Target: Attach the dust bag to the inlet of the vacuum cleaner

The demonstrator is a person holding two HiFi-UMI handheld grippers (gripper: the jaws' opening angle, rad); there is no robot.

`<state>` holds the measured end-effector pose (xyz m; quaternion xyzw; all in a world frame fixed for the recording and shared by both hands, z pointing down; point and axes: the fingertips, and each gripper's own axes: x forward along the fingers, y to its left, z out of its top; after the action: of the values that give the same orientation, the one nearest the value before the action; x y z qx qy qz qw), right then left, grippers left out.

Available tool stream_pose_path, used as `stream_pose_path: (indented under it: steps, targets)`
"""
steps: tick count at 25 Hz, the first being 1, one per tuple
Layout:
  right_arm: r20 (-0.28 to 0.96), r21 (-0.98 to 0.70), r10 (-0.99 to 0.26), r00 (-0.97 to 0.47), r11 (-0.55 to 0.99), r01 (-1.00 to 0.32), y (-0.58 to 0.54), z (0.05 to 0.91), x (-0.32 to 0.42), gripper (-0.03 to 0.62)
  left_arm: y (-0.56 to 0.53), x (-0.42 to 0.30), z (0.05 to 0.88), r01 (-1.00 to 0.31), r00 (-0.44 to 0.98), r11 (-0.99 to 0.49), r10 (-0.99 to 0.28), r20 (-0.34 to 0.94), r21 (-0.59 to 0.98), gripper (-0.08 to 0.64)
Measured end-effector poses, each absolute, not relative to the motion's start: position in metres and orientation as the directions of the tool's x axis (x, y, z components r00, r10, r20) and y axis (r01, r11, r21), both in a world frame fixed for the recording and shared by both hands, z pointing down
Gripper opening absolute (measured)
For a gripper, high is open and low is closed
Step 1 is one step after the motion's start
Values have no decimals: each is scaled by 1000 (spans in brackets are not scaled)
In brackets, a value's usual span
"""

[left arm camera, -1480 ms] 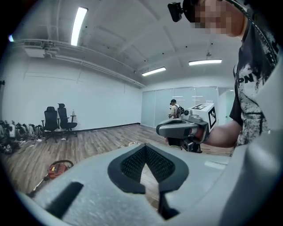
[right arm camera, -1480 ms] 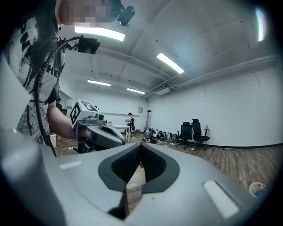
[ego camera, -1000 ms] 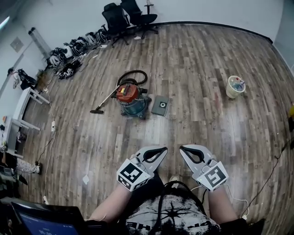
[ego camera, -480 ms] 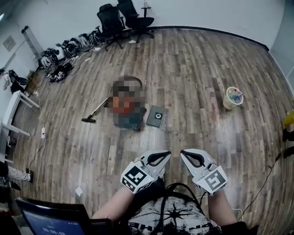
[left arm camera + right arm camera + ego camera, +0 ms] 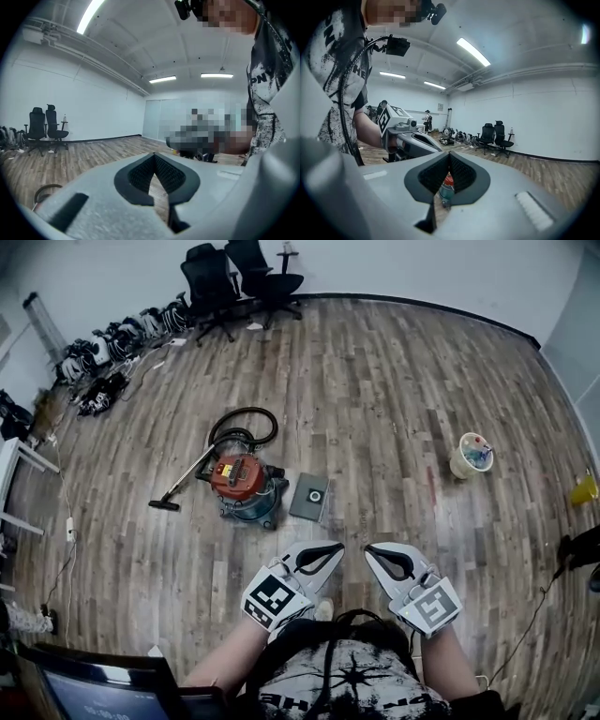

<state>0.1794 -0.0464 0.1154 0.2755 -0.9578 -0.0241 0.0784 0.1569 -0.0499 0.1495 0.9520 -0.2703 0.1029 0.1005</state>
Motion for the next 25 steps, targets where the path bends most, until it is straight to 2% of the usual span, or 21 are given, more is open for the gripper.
stream_pose_path:
  steps: [12,25]
  targets:
    - [161,78,-572,-804,820,-567,-159,129,235,4,-157,201,170,-503,852,-848,-453,262,169,0]
    - [161,63,-348,-924,938,-342,-328,146,314,3,-320,289,187,-676,732,-714,-622,277,182,0]
